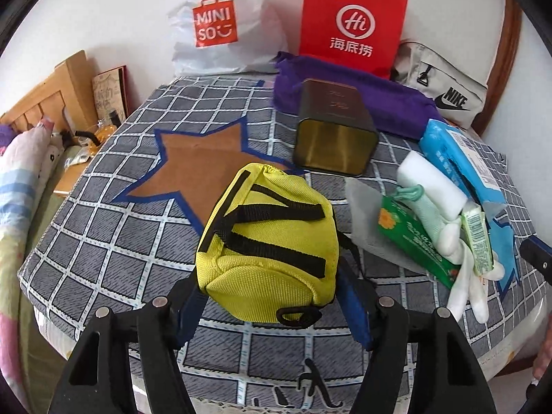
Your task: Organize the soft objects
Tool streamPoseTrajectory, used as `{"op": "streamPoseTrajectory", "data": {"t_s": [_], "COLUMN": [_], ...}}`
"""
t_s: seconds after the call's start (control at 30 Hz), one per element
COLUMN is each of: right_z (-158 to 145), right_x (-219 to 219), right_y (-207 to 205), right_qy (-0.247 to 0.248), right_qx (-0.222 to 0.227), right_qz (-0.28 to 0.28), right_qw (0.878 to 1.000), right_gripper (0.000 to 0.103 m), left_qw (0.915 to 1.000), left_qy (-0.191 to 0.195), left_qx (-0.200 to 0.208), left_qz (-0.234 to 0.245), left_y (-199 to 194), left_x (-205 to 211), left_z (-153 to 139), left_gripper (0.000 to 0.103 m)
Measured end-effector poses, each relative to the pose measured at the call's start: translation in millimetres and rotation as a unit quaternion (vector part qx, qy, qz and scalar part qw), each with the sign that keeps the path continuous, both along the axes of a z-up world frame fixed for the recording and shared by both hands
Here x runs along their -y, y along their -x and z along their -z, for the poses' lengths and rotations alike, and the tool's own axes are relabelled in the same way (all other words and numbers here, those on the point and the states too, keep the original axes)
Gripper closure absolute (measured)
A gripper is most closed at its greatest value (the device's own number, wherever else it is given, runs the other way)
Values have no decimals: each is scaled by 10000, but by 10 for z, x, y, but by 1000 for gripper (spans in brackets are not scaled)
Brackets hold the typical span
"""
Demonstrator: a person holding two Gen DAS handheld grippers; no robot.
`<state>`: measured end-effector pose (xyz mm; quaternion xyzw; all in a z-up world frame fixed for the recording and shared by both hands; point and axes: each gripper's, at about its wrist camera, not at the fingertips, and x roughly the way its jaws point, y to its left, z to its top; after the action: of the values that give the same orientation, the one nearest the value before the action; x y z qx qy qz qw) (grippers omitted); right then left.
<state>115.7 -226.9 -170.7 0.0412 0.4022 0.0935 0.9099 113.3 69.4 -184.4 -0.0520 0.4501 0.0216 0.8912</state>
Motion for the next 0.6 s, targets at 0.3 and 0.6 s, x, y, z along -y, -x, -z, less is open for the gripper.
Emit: {"op": "streamPoseTrajectory", "data": {"t_s": [0.3,0.6], "right_z": [64,252], "right_x": [-155,-309], "right_y": [-289,-514], "right_qy": [-412,-710], "right_qx": [20,-233], "right_qz": [-476,-718], "right_qw": [9980,9946], "right_gripper": [44,68], "left_qw": [9991,9984], "left_qy": [388,549], "left_qx": [-143,-74], "left_qz": [-5,138], "left_y": [-120,-163], "left_x": [-127,-158], "left_z": [203,283], "left_gripper": [34,33]}}
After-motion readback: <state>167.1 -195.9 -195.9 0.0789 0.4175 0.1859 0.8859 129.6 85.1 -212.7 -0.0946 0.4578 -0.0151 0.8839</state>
